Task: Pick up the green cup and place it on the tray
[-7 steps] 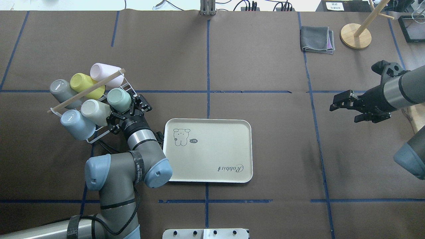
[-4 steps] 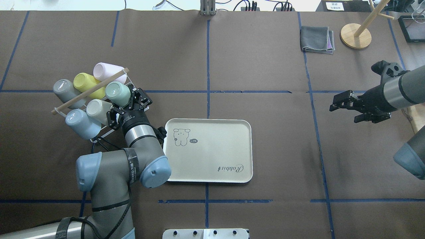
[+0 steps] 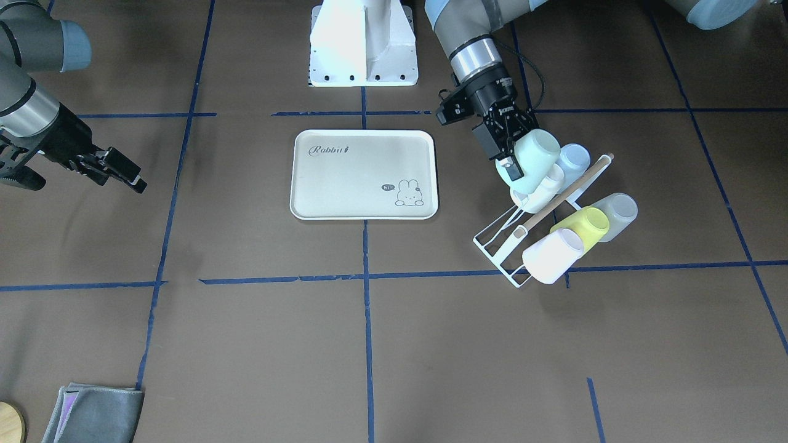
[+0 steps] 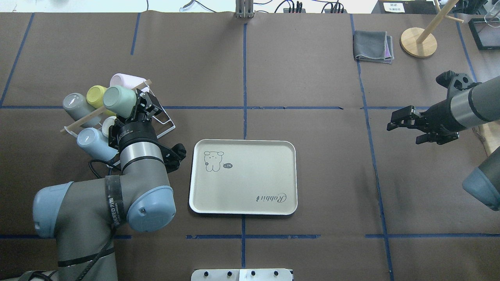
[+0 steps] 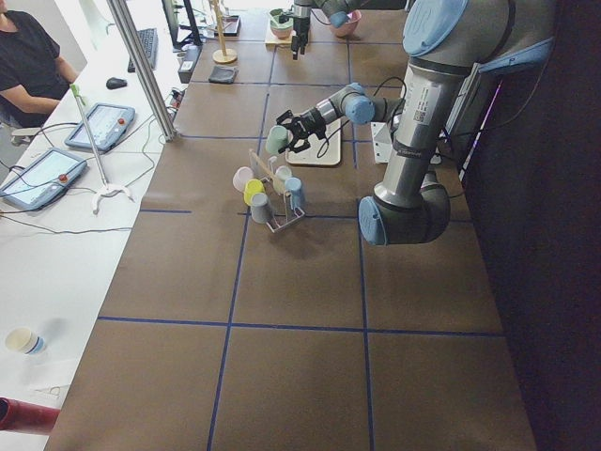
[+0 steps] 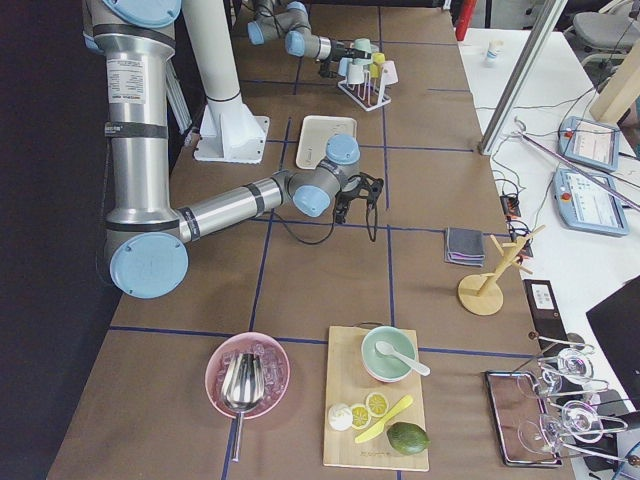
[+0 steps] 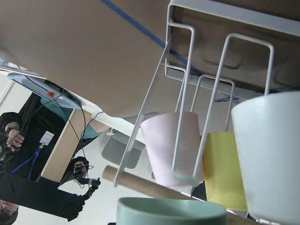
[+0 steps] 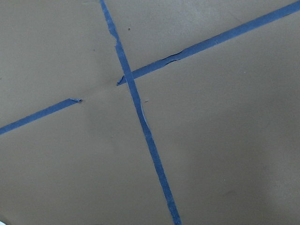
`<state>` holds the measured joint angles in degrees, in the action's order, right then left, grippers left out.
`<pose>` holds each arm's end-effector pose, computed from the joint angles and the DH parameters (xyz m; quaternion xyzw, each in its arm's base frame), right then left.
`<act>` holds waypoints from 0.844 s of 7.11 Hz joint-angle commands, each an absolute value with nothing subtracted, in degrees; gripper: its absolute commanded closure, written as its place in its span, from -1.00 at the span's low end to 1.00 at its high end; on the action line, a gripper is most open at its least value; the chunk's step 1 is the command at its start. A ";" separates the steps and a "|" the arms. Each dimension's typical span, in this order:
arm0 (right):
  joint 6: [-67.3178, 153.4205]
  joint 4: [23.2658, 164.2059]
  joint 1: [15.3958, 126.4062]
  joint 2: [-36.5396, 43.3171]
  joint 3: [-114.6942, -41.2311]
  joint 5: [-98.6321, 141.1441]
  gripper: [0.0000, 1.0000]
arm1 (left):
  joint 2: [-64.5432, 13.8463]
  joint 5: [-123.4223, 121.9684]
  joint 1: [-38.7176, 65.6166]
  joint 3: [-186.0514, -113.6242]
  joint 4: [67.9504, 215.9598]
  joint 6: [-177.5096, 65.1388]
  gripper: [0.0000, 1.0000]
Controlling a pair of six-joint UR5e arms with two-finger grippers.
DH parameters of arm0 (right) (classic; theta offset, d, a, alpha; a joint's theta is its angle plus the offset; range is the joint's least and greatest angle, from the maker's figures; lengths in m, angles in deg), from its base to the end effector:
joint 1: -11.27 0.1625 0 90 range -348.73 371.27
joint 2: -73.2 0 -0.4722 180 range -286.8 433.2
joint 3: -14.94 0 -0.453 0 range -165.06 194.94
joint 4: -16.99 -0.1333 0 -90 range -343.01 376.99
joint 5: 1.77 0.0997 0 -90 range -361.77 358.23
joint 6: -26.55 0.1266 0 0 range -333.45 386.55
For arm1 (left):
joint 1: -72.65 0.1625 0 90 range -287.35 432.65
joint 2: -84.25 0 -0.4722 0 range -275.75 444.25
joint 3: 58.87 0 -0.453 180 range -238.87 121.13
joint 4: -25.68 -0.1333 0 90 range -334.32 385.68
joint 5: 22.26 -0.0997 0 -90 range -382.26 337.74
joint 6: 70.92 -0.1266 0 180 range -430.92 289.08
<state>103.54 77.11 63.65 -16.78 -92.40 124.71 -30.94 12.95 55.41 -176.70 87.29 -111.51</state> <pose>-0.3050 -0.4908 0.4954 -0.0358 -0.4752 0.1750 0.8616 0.4977 -0.4023 0.2527 0.3065 -0.3795 0.6709 0.5586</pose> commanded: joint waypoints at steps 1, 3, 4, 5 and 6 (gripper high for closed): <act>103.54 77.11 63.83 -16.89 -92.46 124.71 -1.00 | -31.59 19.62 55.94 -182.85 87.99 -101.15 -0.43; 103.46 77.11 65.14 -17.07 -92.46 124.88 -1.00 | -32.29 26.94 56.12 -183.41 97.59 -83.92 -0.43; 103.37 76.85 67.06 -17.33 -92.54 125.49 -1.00 | -32.12 30.09 56.12 -182.89 105.23 -74.53 -0.42; 103.19 76.84 69.60 -17.68 -92.63 126.63 -1.00 | -32.30 32.04 56.21 -180.71 112.26 -64.51 -0.38; 102.15 76.93 71.72 -17.77 -92.81 127.51 -1.00 | -32.30 33.19 56.38 -178.77 120.43 -57.28 -0.34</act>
<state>103.00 76.90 69.09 -17.56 -92.64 126.42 -32.24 31.21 56.23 -180.95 110.99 -67.31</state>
